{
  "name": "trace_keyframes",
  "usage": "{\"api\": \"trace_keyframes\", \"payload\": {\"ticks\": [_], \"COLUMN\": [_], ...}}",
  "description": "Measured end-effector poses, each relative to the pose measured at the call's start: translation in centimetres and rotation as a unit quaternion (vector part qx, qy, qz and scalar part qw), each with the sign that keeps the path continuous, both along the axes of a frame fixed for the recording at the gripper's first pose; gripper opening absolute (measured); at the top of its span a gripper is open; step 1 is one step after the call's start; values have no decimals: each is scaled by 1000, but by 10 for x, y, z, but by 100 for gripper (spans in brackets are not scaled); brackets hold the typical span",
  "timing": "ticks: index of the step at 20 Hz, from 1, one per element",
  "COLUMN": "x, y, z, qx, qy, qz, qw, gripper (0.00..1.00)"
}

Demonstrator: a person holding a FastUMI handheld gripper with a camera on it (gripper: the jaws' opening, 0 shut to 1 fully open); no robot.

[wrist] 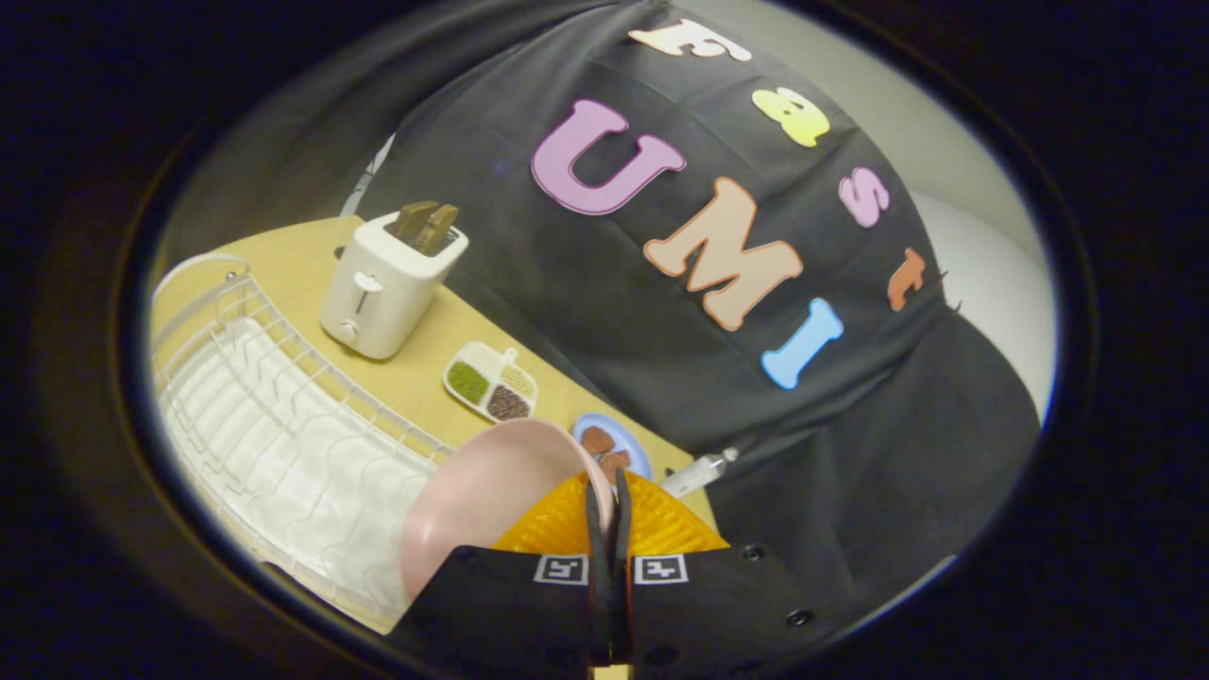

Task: Take the plate from the dish rack, then take the spoon from the basket and place it into the plate.

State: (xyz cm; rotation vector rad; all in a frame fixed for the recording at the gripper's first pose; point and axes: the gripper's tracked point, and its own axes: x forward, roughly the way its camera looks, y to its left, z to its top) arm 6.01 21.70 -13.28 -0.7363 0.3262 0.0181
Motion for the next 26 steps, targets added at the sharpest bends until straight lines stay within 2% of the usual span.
{"api": "trace_keyframes", "payload": {"ticks": [5, 9, 13, 19, 26], "x": [-3, -24, -46, -75, -97], "y": [-18, -48, -77, -137, -208], "z": [26, 33, 45, 47, 24], "qx": [52, 114, 199, 274, 323], "qy": [-5, 5, 3, 12, 23], "qz": [-4, -6, 11, -3, -6], "qw": [999, 993, 980, 962, 946], "gripper": [4, 4, 4, 3, 3]}}
